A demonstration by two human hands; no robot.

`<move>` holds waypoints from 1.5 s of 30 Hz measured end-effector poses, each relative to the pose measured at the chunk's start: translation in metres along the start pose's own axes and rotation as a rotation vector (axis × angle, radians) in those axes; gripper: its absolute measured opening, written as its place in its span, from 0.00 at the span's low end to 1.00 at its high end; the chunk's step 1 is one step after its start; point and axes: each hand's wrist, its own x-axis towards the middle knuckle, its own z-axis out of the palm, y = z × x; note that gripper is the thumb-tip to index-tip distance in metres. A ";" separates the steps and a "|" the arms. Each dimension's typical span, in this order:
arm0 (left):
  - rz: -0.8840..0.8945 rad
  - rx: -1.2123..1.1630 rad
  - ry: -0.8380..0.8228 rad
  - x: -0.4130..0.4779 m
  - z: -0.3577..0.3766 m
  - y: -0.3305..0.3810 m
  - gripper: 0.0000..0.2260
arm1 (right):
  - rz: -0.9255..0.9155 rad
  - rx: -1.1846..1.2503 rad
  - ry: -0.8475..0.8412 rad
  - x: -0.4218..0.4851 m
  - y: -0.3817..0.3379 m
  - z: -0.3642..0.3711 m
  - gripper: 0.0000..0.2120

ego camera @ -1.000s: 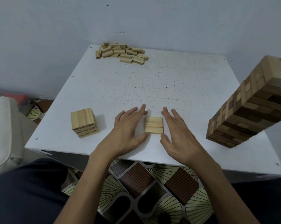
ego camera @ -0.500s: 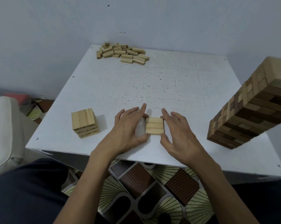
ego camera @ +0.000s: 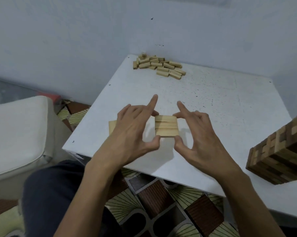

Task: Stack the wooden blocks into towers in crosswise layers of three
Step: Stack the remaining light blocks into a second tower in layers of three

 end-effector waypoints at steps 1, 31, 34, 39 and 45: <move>-0.015 0.006 0.020 -0.003 -0.010 -0.005 0.40 | -0.022 0.015 -0.007 0.008 -0.007 0.003 0.38; -0.296 -0.091 -0.021 -0.055 -0.041 -0.081 0.45 | -0.179 0.059 -0.195 0.063 -0.036 0.074 0.39; -0.324 -0.132 0.028 -0.058 -0.039 -0.081 0.43 | -0.141 0.134 -0.173 0.060 -0.036 0.073 0.39; -0.410 -0.261 0.092 -0.068 -0.030 -0.080 0.40 | -0.076 0.225 -0.137 0.061 -0.037 0.076 0.38; -0.420 -0.296 0.084 -0.075 -0.024 -0.079 0.38 | -0.026 0.327 -0.090 0.064 -0.036 0.079 0.29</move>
